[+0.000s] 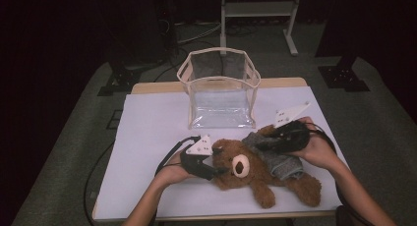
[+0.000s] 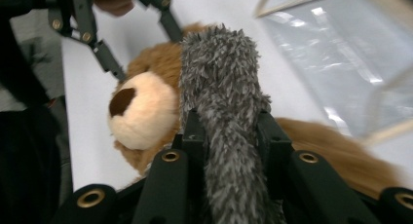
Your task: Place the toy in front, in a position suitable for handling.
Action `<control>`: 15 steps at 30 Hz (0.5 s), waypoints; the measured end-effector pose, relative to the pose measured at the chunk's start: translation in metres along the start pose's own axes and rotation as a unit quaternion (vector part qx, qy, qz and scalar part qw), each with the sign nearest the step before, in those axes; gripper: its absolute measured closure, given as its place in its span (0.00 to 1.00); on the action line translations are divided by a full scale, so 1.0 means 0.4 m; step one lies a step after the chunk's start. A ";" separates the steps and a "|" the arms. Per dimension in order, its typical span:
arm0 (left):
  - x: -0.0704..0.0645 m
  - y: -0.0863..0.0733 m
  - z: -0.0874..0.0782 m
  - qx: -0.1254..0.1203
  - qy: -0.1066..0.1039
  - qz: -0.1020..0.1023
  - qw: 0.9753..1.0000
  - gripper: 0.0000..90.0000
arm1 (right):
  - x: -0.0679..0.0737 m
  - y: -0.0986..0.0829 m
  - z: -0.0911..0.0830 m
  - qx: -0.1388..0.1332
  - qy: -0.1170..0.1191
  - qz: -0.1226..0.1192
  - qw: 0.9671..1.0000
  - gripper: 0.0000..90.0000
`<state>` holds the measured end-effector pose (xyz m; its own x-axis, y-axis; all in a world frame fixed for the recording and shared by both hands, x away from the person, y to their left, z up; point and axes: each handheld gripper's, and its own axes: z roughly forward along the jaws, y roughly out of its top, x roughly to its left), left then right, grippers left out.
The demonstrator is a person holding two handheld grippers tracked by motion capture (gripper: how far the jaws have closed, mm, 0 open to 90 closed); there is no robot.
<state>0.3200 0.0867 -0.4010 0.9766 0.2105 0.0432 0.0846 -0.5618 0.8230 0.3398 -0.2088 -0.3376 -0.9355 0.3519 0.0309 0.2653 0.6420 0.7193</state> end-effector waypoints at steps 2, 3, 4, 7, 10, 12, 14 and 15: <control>0.000 -0.001 0.000 0.001 0.000 0.000 1.000 0.41 | 0.008 0.002 0.031 0.006 0.012 -0.004 1.000 0.72; 0.000 -0.002 0.000 0.001 -0.001 0.000 1.000 0.41 | 0.008 0.002 0.031 0.006 0.012 -0.004 1.000 0.72; 0.000 -0.003 -0.001 0.001 -0.001 0.000 1.000 0.41 | 0.011 0.005 0.039 0.009 0.015 -0.006 1.000 0.68; 0.000 -0.004 -0.001 0.001 -0.003 0.000 1.000 0.41 | 0.021 0.018 0.029 0.003 0.010 -0.017 1.000 0.58; 0.000 -0.002 -0.001 0.005 -0.004 0.002 1.000 0.41 | 0.030 0.025 -0.008 0.001 0.002 -0.021 1.000 0.49; -0.001 -0.002 -0.001 0.006 -0.004 0.003 1.000 0.41 | 0.035 0.022 -0.025 0.000 -0.006 -0.022 1.000 0.45; -0.001 -0.002 -0.001 0.005 -0.004 0.002 1.000 0.41 | 0.038 0.017 -0.034 -0.001 -0.006 -0.017 1.000 0.45; -0.001 -0.002 -0.001 0.005 -0.004 0.002 1.000 0.41 | 0.039 0.012 -0.035 0.000 -0.005 -0.017 1.000 0.44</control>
<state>0.3194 0.0874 -0.4015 0.9787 0.2012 0.0415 0.0828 -0.5712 0.8167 0.3231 -0.2097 -0.3238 -0.9417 0.3366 0.0005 0.2337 0.6530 0.7204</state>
